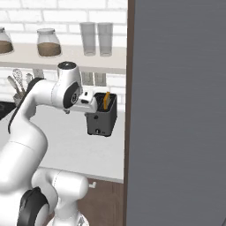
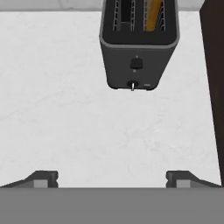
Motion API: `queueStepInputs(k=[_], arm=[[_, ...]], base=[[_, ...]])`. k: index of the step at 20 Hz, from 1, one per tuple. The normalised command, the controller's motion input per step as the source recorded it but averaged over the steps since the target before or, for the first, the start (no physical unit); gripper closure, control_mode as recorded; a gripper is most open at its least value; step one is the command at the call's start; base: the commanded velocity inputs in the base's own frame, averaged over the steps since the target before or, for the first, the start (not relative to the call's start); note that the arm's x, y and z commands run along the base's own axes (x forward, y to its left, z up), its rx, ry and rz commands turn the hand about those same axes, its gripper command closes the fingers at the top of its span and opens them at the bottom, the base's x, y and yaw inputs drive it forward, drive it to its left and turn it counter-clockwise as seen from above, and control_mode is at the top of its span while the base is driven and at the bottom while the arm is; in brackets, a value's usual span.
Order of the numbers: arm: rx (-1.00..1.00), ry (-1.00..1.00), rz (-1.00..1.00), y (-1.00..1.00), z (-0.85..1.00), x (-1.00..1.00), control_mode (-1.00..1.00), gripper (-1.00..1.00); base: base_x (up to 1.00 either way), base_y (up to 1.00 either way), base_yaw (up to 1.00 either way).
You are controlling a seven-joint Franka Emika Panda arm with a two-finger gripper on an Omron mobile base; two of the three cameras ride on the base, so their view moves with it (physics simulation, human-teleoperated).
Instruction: Start the toaster. Once the lever pops up, take the bread to the plate on the dining counter.
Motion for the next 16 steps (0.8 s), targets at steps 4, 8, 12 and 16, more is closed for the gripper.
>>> queueStepInputs(k=[4,8,12,16], arm=[[0.00,0.00,0.00,0.00,-0.38,0.00,-1.00,-1.00],[0.00,0.01,0.00,0.00,-0.39,0.00,-1.00,-1.00],[0.00,0.01,0.00,0.00,-0.36,0.07,-1.00,-1.00],[0.00,0.00,0.00,0.00,-0.08,0.22,-1.00,-1.00]], base=[[0.00,0.00,0.00],[0.00,0.00,0.00],[0.00,0.00,0.00],[0.00,0.00,0.00]])
